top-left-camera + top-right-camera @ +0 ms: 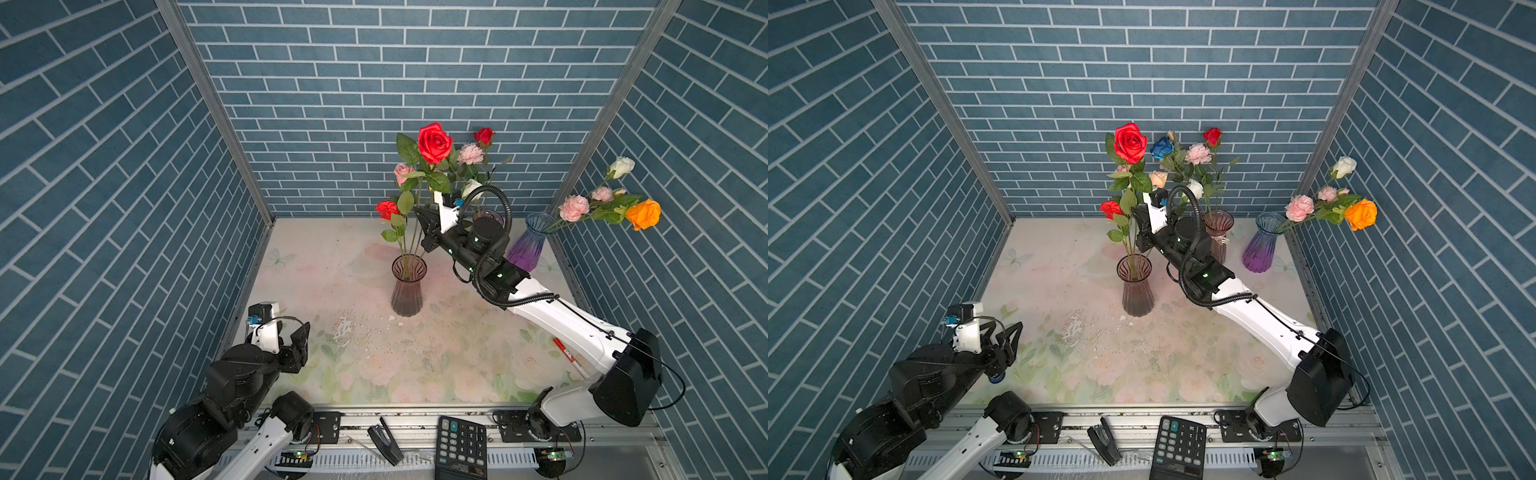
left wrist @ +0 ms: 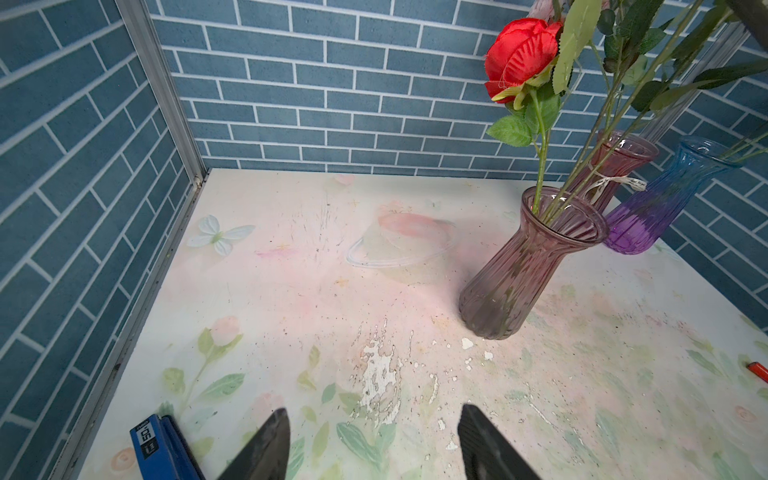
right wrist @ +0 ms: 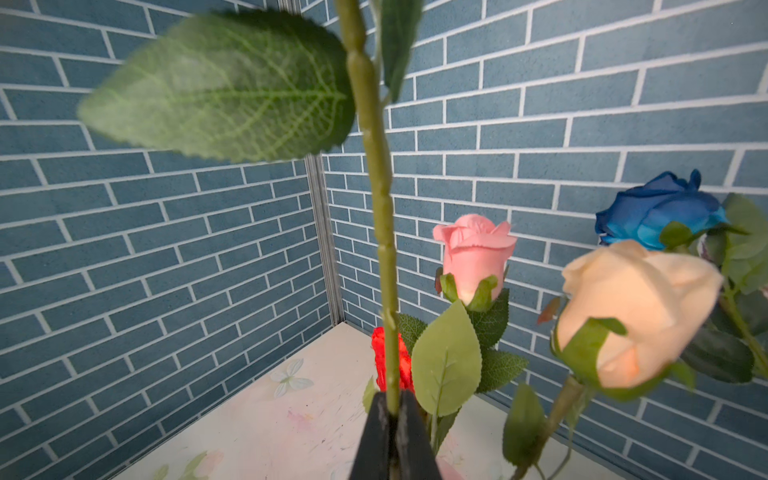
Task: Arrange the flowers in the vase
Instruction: 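Lower the red rose stem into the ribboned pink vase with the right gripper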
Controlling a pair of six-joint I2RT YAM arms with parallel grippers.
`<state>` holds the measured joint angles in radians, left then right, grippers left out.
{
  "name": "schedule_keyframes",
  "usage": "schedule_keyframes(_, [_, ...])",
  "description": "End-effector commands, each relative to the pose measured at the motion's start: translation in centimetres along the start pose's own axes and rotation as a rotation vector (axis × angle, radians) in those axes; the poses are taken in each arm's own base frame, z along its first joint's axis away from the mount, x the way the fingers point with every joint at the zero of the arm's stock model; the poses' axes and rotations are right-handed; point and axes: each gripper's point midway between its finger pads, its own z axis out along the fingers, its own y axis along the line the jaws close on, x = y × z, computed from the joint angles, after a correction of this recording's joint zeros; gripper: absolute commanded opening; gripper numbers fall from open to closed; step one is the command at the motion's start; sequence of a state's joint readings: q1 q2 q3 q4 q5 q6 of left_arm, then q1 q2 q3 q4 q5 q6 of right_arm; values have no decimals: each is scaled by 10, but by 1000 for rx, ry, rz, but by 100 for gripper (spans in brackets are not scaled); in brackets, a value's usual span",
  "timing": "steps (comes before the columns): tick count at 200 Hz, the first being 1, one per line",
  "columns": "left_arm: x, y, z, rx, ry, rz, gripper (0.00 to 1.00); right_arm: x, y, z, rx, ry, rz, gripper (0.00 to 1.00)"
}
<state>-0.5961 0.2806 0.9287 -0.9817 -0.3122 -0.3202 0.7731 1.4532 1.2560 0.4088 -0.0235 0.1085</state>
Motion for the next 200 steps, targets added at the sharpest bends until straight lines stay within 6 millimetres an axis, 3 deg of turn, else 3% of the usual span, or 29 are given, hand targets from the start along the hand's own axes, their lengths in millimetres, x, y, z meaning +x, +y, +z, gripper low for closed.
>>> schedule_keyframes(1, [0,2,3,-19,-2,9,66,-35,3,-15,-16,-136,51,0])
schedule_keyframes(50, [1,2,5,-27,7,11,67,-17,12,-22,-74,-207,13,0])
schedule_keyframes(103, [2,2,7,-30,17,15,68,25,32,-20,-197,-237,-56,0])
schedule_keyframes(131, [2,1,9,-29,26,20,68,43,28,-19,-183,-202,-38,0])
schedule_keyframes(192, [4,1,13,-42,46,27,68,62,22,-22,-152,-101,-2,0])
schedule_keyframes(200, [4,1,13,-44,46,26,68,65,21,-21,-146,-74,0,14])
